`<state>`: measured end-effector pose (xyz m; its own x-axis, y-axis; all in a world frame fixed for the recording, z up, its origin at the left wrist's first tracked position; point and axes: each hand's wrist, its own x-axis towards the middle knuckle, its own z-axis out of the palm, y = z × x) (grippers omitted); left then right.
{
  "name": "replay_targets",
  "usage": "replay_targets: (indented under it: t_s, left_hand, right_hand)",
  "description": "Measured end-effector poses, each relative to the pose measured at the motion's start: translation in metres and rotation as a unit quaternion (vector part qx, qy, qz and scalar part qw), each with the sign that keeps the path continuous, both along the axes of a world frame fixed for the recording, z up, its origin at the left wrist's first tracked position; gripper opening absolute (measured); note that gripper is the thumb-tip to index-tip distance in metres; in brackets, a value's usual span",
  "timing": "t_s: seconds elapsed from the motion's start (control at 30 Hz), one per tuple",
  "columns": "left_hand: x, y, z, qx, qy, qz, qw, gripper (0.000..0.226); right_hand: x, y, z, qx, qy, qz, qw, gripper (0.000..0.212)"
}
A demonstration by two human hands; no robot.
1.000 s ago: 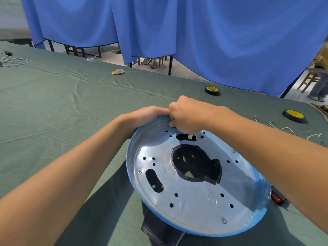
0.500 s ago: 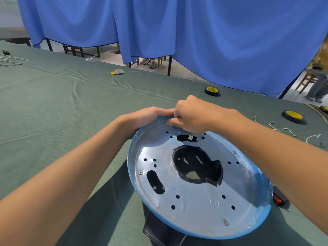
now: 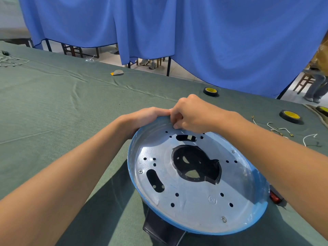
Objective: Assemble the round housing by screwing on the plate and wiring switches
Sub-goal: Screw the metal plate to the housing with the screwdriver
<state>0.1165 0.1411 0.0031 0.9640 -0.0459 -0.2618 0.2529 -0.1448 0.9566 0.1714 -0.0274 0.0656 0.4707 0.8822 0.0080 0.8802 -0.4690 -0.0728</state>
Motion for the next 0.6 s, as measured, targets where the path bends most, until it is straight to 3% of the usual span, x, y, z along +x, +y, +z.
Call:
replay_targets:
  t_s: [0.13, 0.23, 0.4, 0.5, 0.6]
  left_hand:
    - [-0.001, -0.001, -0.001, -0.003, 0.01, 0.012, 1.0, 0.037]
    - [-0.003, -0.002, 0.001, -0.012, 0.029, 0.021, 0.999, 0.048]
    - [-0.008, -0.009, 0.021, 0.081, 0.041, 0.051, 0.995, 0.051]
    - [-0.007, -0.015, 0.03, 0.145, 0.042, 0.032, 0.988, 0.049]
    - [-0.005, -0.021, 0.03, 0.226, 0.034, 0.031, 0.973, 0.039]
  right_hand:
    - [-0.001, 0.0, -0.01, 0.013, -0.013, -0.018, 1.0, 0.021]
    - [-0.001, -0.004, -0.014, 0.014, -0.041, -0.033, 0.999, 0.043]
    - [0.008, -0.042, -0.003, 0.094, -0.049, -0.113, 0.988, 0.051]
    - [0.018, -0.079, -0.002, 0.164, -0.042, -0.197, 0.966, 0.048]
    - [0.027, -0.11, -0.008, 0.168, -0.027, -0.287, 0.943, 0.042]
